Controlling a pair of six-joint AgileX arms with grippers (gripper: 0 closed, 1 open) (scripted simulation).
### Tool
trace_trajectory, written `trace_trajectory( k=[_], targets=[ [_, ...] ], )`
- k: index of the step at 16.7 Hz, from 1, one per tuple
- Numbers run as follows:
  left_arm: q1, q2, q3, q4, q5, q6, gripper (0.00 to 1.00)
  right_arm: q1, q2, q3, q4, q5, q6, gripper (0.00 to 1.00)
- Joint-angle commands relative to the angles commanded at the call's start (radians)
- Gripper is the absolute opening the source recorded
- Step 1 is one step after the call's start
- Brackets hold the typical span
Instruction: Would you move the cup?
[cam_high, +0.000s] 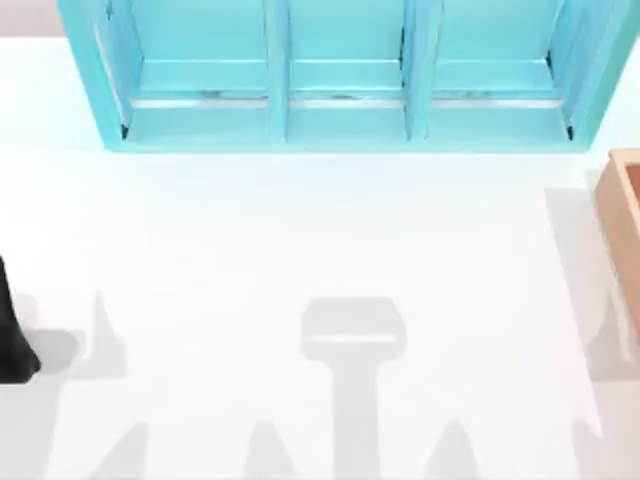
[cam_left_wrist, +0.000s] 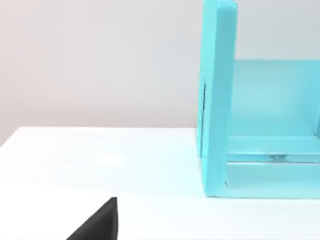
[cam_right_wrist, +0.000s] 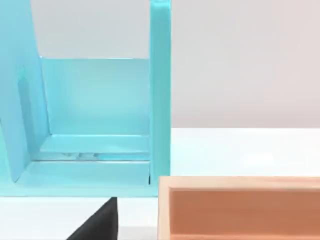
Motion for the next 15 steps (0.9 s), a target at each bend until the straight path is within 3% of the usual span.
trace_trajectory(
  k=[6,15],
  targets=[
    [0.000,0.102,0.083,-0.082,0.001,0.004,1.00,0.000,0.000,0.000,0.000,0.000,0.000,1.00],
    [0.005,0.736,0.598,-0.560,0.002,0.021,1.00,0.000,0.000,0.000,0.000,0.000,0.000,1.00]
  ],
)
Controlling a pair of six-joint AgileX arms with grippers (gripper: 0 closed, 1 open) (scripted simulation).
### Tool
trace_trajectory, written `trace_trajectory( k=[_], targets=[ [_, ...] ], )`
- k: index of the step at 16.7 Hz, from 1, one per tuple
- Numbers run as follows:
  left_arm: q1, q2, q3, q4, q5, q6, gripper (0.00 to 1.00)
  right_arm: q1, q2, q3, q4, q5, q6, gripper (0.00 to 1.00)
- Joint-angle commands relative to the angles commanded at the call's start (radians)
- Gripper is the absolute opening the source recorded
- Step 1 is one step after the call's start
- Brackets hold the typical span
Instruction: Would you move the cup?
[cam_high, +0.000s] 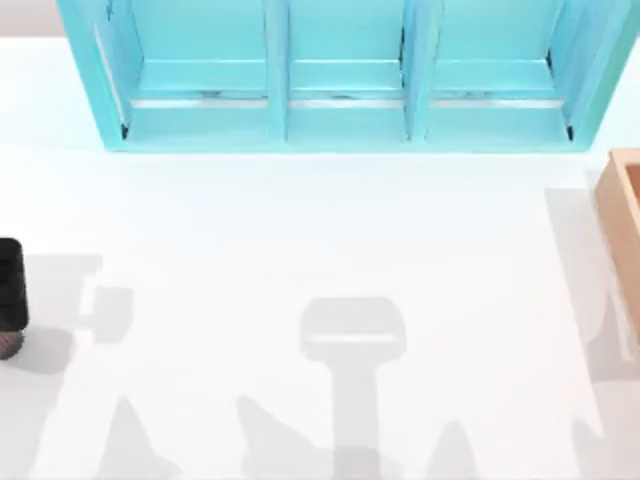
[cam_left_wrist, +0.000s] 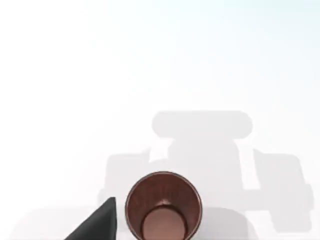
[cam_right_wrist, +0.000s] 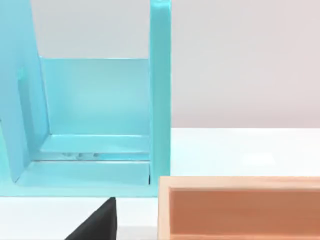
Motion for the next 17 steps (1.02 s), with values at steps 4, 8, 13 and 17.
trace_trajectory(
  k=[4,8,13,17],
  targets=[
    [0.005,0.323,0.267,-0.245,-0.002,0.006,1.00,0.000,0.000,0.000,0.000,0.000,0.000,1.00],
    [0.009,0.610,0.503,-0.463,-0.002,0.012,1.00,0.000,0.000,0.000,0.000,0.000,0.000,1.00],
    [0.013,0.868,0.713,-0.659,-0.002,0.018,1.00,0.000,0.000,0.000,0.000,0.000,0.000,1.00],
    [0.014,0.935,0.770,-0.711,-0.002,0.020,1.00,0.000,0.000,0.000,0.000,0.000,0.000,1.00]
  ],
)
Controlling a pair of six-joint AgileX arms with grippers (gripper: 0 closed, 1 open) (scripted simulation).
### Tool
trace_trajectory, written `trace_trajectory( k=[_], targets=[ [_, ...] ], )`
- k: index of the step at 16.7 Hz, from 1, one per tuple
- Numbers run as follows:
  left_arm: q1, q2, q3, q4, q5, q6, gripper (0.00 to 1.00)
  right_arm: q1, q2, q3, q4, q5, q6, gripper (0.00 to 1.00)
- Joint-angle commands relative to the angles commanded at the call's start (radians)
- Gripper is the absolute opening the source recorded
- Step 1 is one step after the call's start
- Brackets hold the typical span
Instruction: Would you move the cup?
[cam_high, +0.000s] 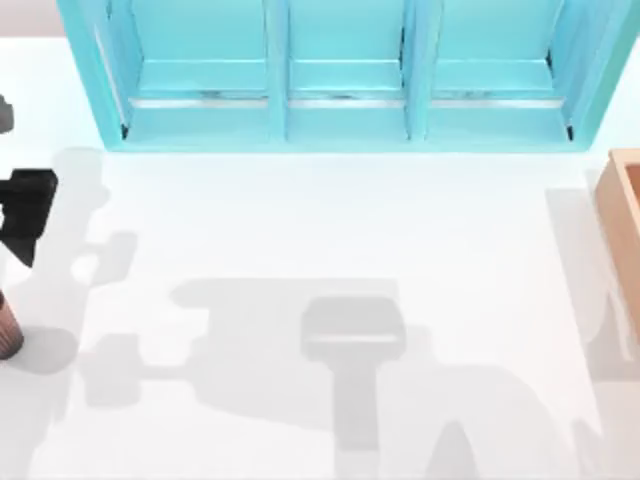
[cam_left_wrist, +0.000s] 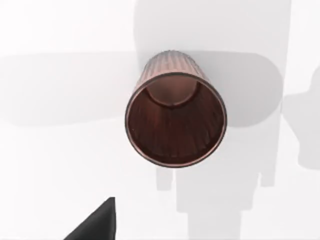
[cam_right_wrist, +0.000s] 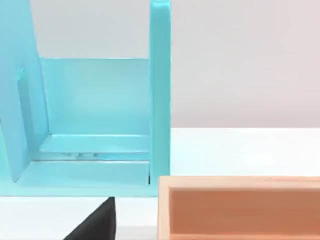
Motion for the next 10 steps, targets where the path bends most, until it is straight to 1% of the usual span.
trace_trajectory(
  k=[6,8,10],
  targets=[
    [-0.004,-0.003,-0.006,0.005,0.000,0.000,1.00,0.000,0.000,0.000,0.000,0.000,0.000,1.00],
    [-0.002,0.006,-0.039,0.041,0.000,-0.001,1.00,0.000,0.000,0.000,0.000,0.000,0.000,1.00],
    [0.000,0.024,-0.097,0.119,0.000,0.000,1.00,0.000,0.000,0.000,0.000,0.000,0.000,1.00]
  ],
)
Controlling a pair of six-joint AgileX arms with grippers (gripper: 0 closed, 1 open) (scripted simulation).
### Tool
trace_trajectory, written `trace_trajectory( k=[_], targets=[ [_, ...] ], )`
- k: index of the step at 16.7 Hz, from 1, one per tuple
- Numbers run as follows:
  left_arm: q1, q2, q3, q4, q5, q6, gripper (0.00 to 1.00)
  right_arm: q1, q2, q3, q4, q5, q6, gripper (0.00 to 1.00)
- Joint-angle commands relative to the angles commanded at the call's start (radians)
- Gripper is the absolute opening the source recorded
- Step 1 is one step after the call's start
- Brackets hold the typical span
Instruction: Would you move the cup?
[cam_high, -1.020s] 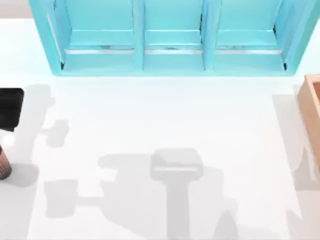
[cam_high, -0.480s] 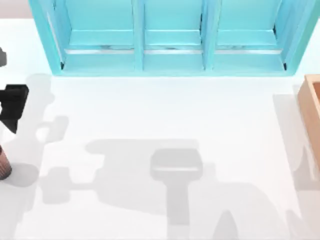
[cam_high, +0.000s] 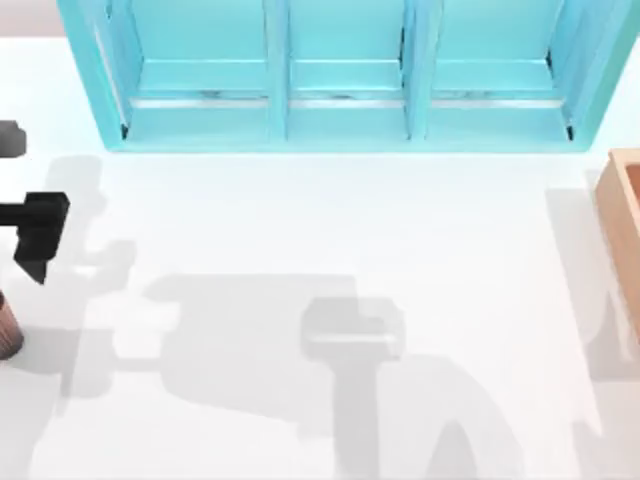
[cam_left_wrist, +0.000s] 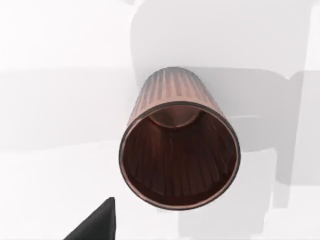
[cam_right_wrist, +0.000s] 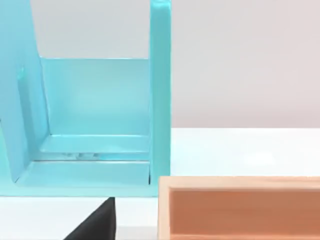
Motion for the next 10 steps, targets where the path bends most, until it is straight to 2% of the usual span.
trace_trajectory(
  k=[5,10],
  targets=[
    [0.003,0.060,-0.168,0.239,0.000,0.004,1.00,0.000,0.000,0.000,0.000,0.000,0.000,1.00],
    [0.004,0.073,-0.201,0.277,0.000,0.005,1.00,0.000,0.000,0.000,0.000,0.000,0.000,1.00]
  ],
)
